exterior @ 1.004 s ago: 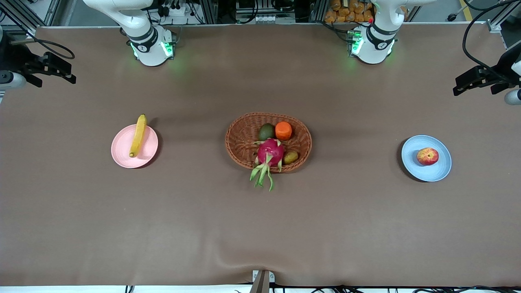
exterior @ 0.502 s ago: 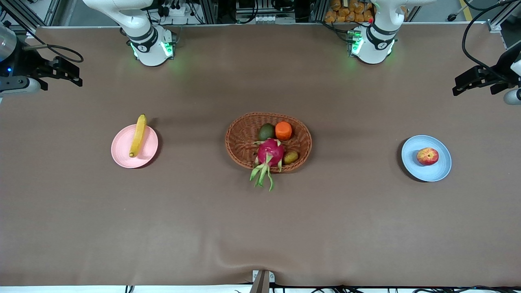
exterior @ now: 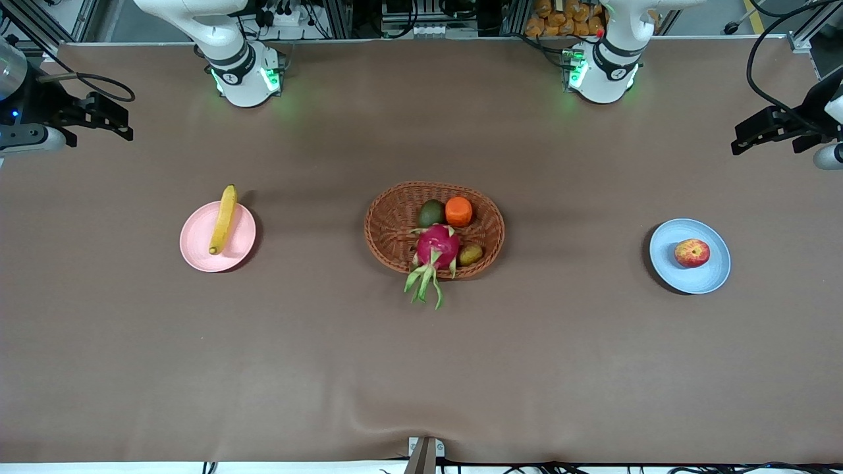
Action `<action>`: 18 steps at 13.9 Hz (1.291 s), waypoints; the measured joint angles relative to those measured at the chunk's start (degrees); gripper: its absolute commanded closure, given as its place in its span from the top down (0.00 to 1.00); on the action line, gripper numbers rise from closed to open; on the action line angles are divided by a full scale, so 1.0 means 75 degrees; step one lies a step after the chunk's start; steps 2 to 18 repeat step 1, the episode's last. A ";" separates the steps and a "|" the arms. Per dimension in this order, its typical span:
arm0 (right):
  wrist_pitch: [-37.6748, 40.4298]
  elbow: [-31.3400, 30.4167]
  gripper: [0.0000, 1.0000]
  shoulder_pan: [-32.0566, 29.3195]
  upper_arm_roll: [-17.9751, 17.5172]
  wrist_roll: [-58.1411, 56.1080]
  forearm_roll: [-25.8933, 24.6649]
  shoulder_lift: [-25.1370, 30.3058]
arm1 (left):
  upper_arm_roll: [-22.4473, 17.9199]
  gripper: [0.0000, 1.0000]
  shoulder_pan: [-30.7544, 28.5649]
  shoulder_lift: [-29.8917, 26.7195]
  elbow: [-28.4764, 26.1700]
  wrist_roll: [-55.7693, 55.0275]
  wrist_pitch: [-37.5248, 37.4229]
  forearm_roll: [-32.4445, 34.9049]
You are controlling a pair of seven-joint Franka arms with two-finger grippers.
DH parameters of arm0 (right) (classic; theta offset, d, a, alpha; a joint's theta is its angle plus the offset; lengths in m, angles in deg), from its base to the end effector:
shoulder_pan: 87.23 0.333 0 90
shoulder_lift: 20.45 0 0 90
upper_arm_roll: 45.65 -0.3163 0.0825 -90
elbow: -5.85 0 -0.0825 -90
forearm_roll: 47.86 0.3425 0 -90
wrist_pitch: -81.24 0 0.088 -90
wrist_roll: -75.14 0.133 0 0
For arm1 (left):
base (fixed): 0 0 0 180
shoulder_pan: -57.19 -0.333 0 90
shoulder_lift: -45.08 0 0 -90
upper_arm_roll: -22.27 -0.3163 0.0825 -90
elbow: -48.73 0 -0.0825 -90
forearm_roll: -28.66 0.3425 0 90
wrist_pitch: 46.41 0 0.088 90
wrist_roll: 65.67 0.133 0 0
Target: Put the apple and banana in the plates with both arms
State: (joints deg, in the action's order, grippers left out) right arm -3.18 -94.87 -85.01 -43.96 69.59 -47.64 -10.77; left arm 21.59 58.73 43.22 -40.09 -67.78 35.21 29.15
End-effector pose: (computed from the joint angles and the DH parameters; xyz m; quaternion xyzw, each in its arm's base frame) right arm 0.4442 0.0035 0.5926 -0.9969 -0.0534 0.0575 0.0069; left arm 0.4850 -0.0059 0.6117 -0.9988 -0.0113 0.0465 0.0053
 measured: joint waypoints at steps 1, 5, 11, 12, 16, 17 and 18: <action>0.0000 0.0000 1.00 0.0000 0.0000 0.0000 0.0000 -0.0002 | 0.0000 1.00 0.0001 0.0000 0.0000 0.0000 0.0004 0.0000; 0.0000 0.0000 1.00 0.0000 0.0000 0.0000 0.0000 -0.0002 | 0.0000 1.00 0.0001 0.0000 0.0000 0.0000 0.0004 0.0000; 0.0000 0.0000 1.00 0.0000 0.0000 0.0000 0.0000 -0.0002 | 0.0000 1.00 0.0001 0.0000 0.0000 0.0000 0.0004 0.0000; 0.0000 0.0000 1.00 0.0000 0.0000 0.0000 0.0000 -0.0002 | 0.0000 1.00 0.0001 0.0000 0.0000 0.0000 0.0004 0.0000; 0.0000 0.0000 1.00 0.0000 0.0000 0.0000 0.0000 -0.0002 | 0.0000 1.00 0.0001 0.0000 0.0000 0.0000 0.0004 0.0000; 0.0000 0.0000 1.00 0.0000 0.0000 0.0000 0.0000 -0.0002 | 0.0000 1.00 0.0001 0.0000 0.0000 0.0000 0.0004 0.0000; 0.0000 0.0000 1.00 0.0000 0.0000 0.0000 0.0000 -0.0002 | 0.0000 1.00 0.0001 0.0000 0.0000 0.0000 0.0004 0.0000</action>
